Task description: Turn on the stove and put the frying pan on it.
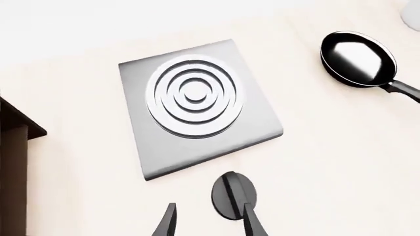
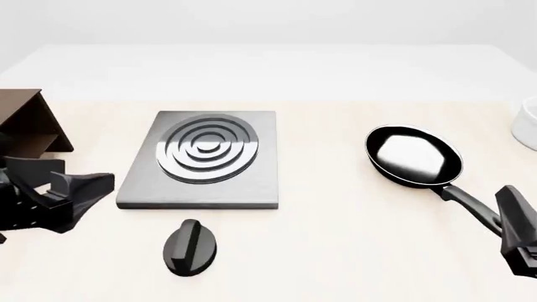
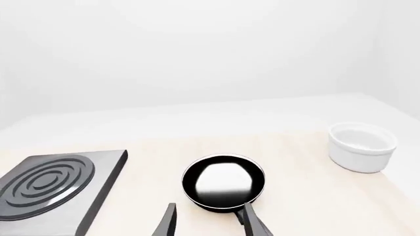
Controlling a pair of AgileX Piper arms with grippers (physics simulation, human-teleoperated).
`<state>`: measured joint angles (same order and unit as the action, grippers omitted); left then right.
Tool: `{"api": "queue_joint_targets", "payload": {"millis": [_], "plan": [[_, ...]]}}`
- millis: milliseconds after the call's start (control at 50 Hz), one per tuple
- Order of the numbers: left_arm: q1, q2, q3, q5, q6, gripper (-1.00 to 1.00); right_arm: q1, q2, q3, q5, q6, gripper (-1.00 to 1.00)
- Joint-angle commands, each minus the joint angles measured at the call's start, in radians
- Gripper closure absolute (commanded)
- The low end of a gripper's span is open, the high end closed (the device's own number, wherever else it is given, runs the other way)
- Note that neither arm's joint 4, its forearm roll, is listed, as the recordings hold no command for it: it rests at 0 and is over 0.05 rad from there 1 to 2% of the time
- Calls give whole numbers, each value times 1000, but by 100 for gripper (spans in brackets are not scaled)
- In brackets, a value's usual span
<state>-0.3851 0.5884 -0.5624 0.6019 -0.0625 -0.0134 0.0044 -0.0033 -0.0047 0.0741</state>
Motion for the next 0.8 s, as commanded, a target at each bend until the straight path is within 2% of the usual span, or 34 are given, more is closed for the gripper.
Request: {"api": "queue_joint_targets", "payload": {"millis": [20,220,440,800], "plan": [[-93,44,1,35,-2,-100,0,-1,0,-1,2,-100],[-174,84,50,-13,-1,-100,0,-2,0,-3,2,-100],[-248,147,131,-106,-37,-100,0,-2,0,-3,0,-100],[-302,290,204,-285,-71,-100,1,-2,-1,-3,-4,-100]]}}
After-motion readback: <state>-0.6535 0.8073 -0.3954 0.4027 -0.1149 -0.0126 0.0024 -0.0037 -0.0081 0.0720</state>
